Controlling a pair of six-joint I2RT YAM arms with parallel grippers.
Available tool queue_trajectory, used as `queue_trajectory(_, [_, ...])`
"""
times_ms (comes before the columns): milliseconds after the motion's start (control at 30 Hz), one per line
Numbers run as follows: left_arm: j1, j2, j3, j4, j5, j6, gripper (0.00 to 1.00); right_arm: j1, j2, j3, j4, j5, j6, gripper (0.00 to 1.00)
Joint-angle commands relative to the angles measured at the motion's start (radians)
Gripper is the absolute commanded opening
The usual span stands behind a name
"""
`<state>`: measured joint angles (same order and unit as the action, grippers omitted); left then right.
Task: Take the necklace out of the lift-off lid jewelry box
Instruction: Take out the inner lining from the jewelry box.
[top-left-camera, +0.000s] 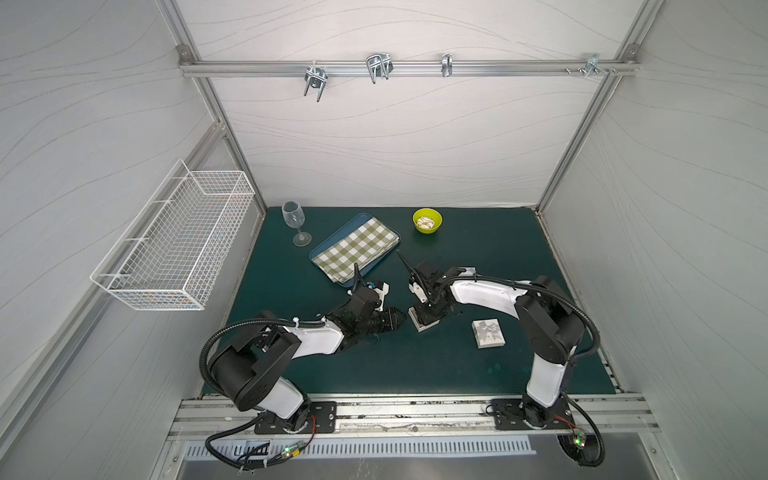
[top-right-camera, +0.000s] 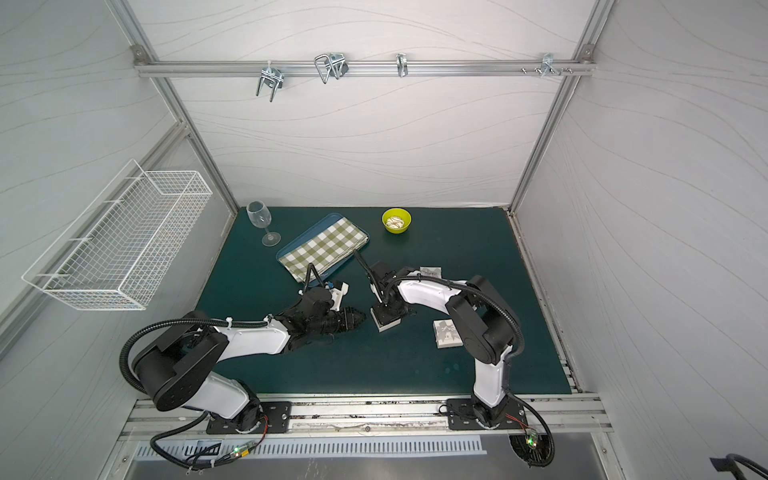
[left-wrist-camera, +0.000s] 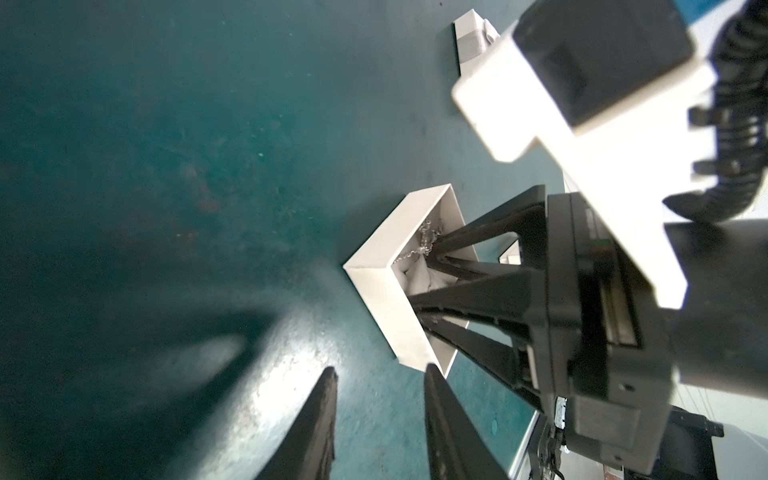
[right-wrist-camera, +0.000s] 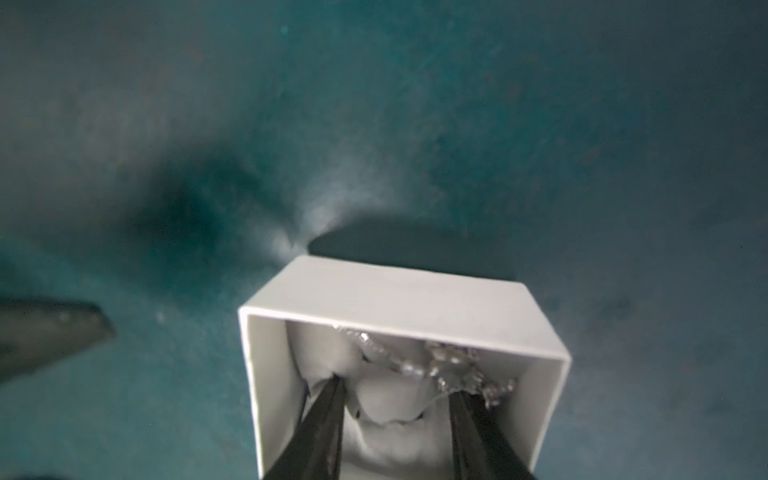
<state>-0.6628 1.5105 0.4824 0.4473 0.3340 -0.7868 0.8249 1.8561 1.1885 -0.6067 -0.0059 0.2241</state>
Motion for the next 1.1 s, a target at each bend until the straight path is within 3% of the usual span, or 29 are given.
queue_trajectory(0, [0.003, 0.011, 0.028, 0.047, 0.014, -0.014, 0.35, 0.029, 0.031, -0.014, -0.019, 0.027, -0.020, 0.26])
queue_trajectory(267, [0.003, 0.026, 0.058, 0.060, 0.052, -0.015, 0.32, 0.041, -0.087, -0.039, 0.002, 0.037, -0.026, 0.07])
queue_trajectory(733, [0.005, 0.030, 0.077, 0.074, 0.071, -0.011, 0.32, 0.040, -0.250, -0.078, 0.014, 0.015, 0.022, 0.03])
queue_trajectory(933, [0.021, -0.122, 0.012, 0.105, 0.055, 0.072, 0.44, 0.011, -0.347, -0.075, 0.005, -0.036, 0.081, 0.04])
queue_trajectory(1067, [0.024, -0.263, -0.006, 0.068, 0.077, 0.201, 0.54, -0.028, -0.418, -0.071, 0.004, -0.098, 0.134, 0.05])
